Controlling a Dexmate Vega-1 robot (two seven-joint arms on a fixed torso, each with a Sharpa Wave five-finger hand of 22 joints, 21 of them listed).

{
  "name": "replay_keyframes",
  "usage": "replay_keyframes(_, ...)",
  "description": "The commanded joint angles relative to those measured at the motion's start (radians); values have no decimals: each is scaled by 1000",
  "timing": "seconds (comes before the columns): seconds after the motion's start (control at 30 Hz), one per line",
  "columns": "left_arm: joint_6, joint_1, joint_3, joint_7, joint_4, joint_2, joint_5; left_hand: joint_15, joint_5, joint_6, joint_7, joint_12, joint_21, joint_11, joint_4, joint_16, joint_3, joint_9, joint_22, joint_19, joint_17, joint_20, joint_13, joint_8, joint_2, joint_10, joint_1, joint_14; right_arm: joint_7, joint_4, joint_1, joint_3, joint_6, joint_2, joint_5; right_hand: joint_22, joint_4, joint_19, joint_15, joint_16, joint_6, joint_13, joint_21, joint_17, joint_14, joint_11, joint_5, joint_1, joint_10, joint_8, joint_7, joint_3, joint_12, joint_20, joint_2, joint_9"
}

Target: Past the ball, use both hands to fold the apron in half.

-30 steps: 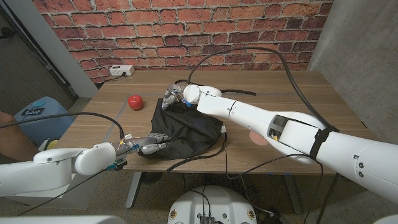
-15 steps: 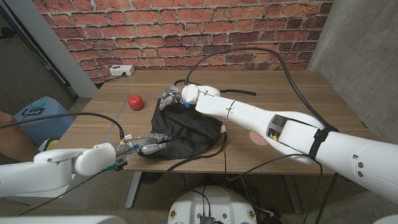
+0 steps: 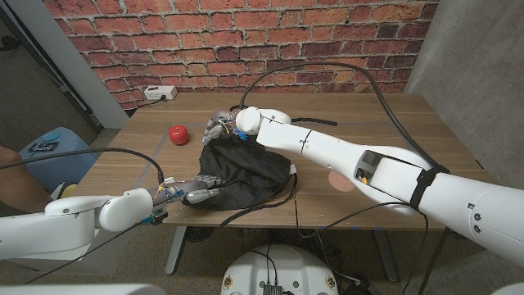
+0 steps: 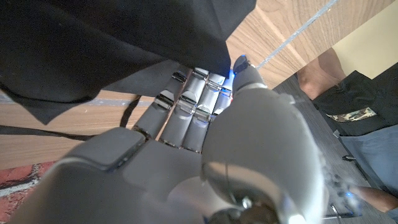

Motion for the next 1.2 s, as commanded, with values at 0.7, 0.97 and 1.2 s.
replay_keyframes(0.7,-3,-60,64,-5,-13,-9,15,2,-5,6,-1,1,7,5,-3,6,19,1,5,-124,3,32,4,6,-5,-2,9,-46,46,-249,-11,49,-42,-114,41,4,-4,-13,24,13,-28,-30,-11,-12,-37,15,-2,-17,-19,-25,16,-7,-43,29,7,-12)
replay_keyframes(0.97,-6,-69,68,-12,-15,-1,15,2,-5,6,-1,1,7,3,-4,6,22,1,5,-124,3,32,4,6,-5,-2,10,-45,62,-297,-6,62,-66,-148,60,3,11,-35,79,-1,-101,-61,-23,-55,-87,51,-6,-68,-66,-61,65,-29,-95,63,-12,-22)
replay_keyframes(1.2,-22,49,-63,-12,-2,0,12,1,-6,7,-2,2,9,5,-5,7,26,1,5,-119,3,32,4,6,-7,1,11,-40,53,-304,-12,70,-70,-164,70,3,12,-40,83,2,-104,-69,-26,-65,-94,57,-4,-74,-76,-63,64,-30,-108,67,-10,-24)
